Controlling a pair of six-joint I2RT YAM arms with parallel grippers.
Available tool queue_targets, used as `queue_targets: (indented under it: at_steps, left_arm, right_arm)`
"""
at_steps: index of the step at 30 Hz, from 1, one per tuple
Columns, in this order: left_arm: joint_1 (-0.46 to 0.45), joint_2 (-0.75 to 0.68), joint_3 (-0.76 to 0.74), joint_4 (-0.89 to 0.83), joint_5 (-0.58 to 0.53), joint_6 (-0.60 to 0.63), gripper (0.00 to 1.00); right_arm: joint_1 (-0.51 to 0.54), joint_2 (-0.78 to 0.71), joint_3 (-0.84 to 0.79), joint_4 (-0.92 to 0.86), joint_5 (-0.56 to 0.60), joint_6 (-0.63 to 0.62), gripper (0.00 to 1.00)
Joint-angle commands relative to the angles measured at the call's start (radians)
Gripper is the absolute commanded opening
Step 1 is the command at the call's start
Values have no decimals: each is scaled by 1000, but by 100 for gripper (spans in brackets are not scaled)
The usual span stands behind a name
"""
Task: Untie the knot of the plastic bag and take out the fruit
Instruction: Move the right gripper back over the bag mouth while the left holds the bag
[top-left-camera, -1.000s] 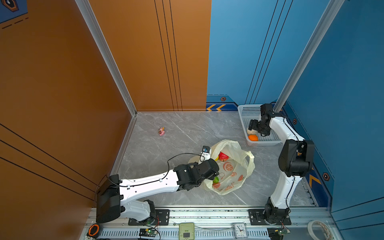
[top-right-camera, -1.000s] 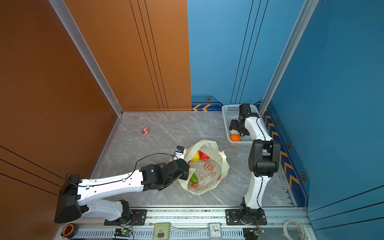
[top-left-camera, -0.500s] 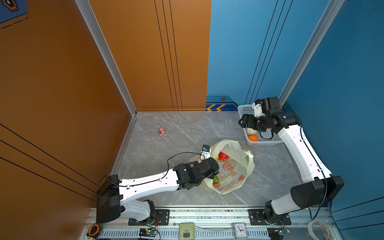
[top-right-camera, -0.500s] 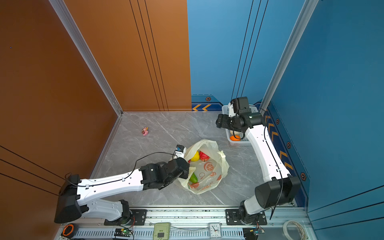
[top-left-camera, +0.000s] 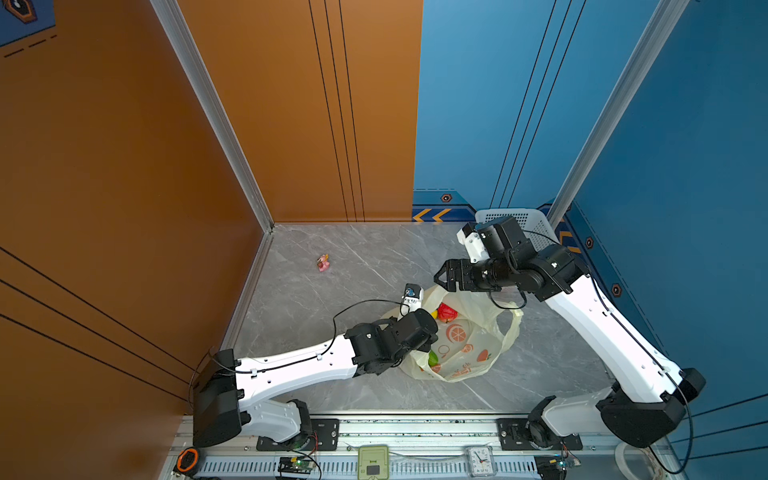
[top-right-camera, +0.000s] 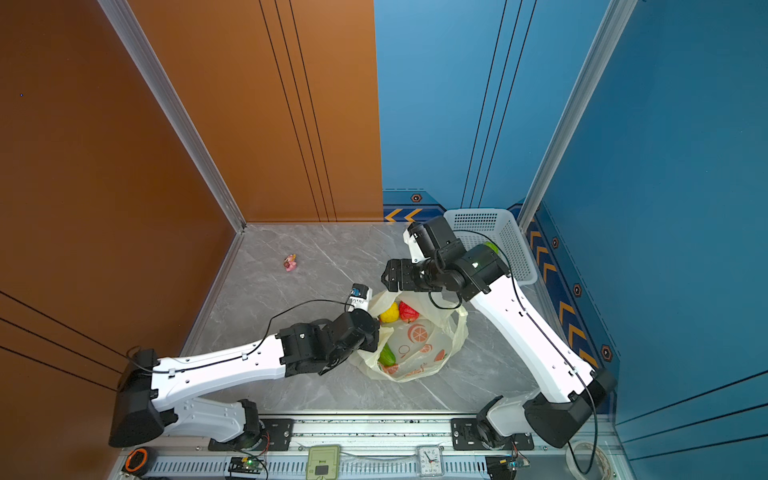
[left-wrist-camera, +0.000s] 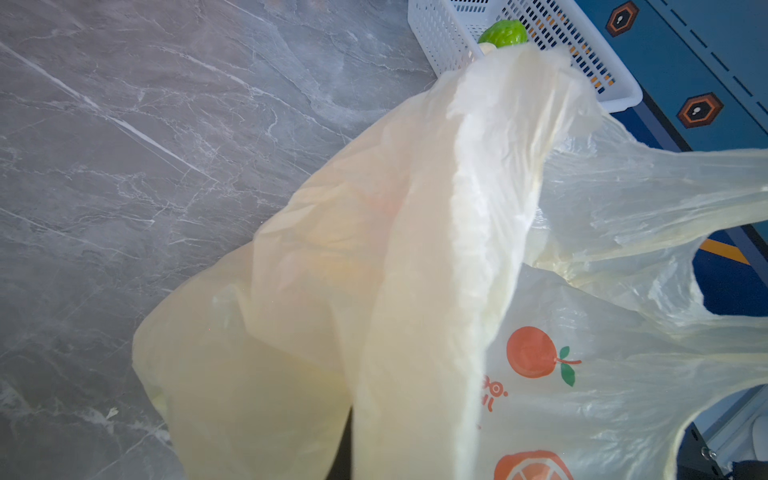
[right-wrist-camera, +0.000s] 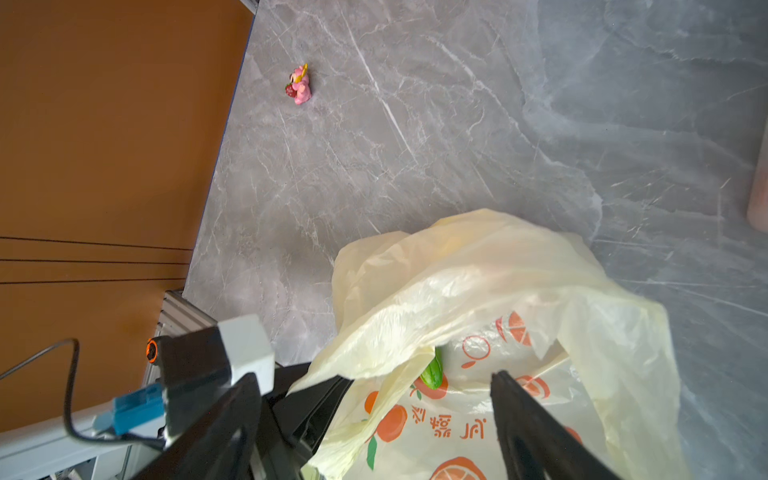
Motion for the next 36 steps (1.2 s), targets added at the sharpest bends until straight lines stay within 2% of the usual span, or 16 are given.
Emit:
queue_targets:
  at_steps: [1,2,11,16,21,28,36]
  left_arm:
    - [13,-23,12,-1,2,-6,0]
    - [15,-23,12,-2,2,-6,0]
    - [25,-26,18,-1,15,-15,0]
    - [29,-24,28,0,18,-21,0]
    - [30,-24,30,-1,22,-31,0]
    - [30,-23,32,1,29,-29,0]
    - [29,-19,26,1,49,-31,0]
  right_arm:
    - [37,-54,-68,-78,52,55,87]
    - [76,-66,-94,-87,71,54,86]
    - [204,-150,-347,-45,162,8,85]
    - [254,-172,-495,34,205,-36,84]
    - [246,-181,-648,148,204,-50,83]
    - [206,-92,-738,299,207,-65,78]
    - [136,13,-801,550,198,51,71]
